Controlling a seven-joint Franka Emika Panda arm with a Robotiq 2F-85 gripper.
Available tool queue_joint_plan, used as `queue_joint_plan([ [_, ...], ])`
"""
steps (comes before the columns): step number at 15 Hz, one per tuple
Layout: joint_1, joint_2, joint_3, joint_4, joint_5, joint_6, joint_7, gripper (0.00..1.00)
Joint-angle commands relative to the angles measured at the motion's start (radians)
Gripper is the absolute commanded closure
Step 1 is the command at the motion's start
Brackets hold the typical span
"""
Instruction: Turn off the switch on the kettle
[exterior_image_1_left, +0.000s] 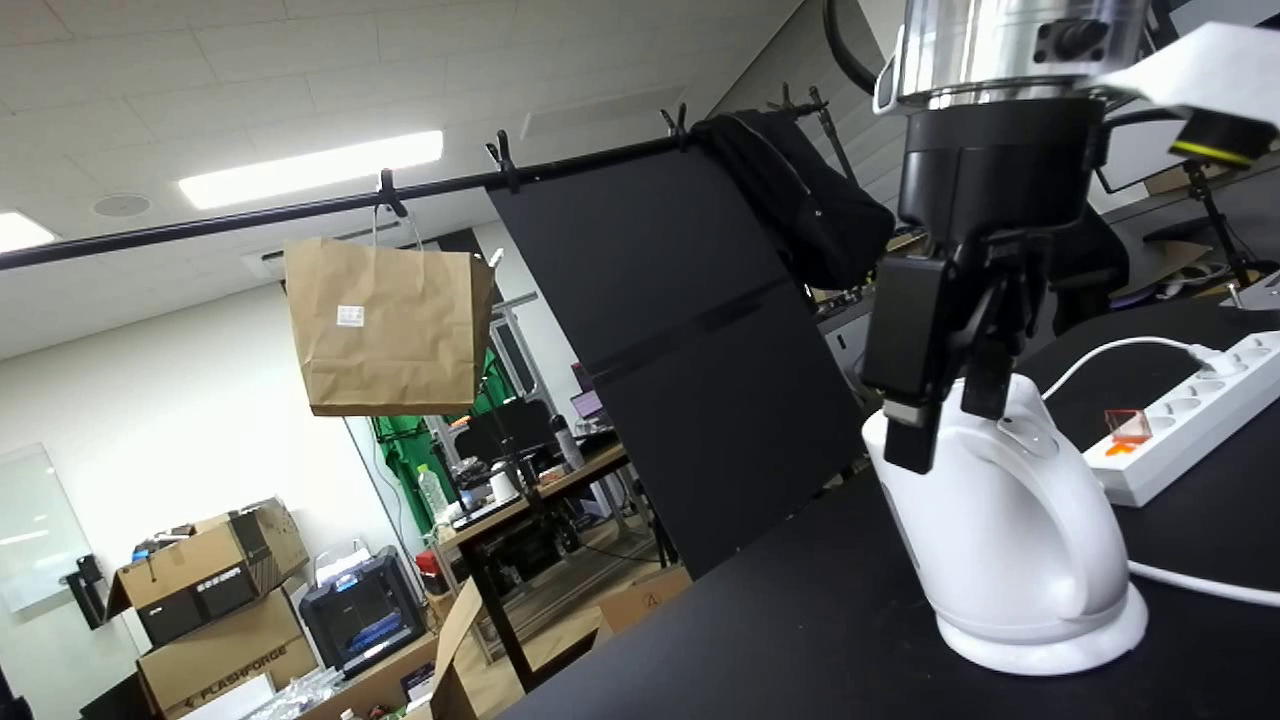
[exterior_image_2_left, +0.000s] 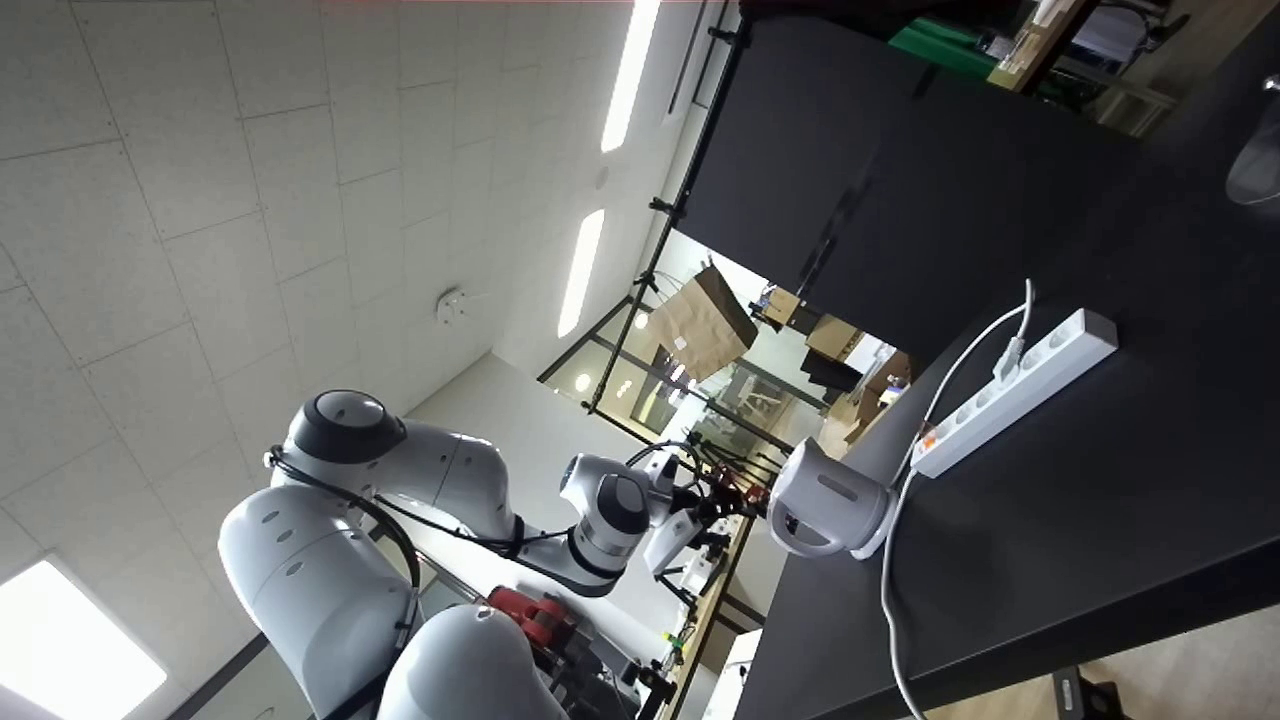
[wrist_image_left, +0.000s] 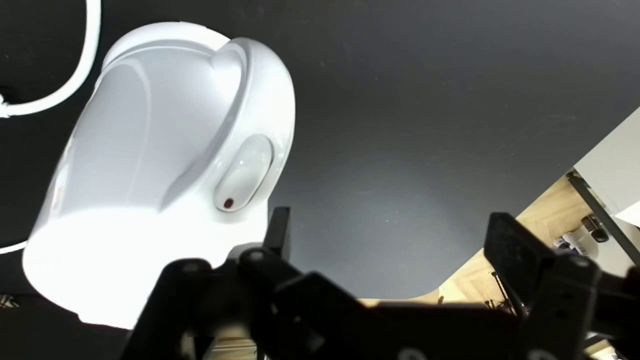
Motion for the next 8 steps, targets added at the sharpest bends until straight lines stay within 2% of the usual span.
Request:
queue_joint_plan([
  [1, 0.008, -0.001, -0.006, 0.019, 0.009, -0.035, 0.017, 0.00],
  [8, 0.018, -0.002, -0.027, 0.022, 0.004, -0.073, 0.028, 0.00],
])
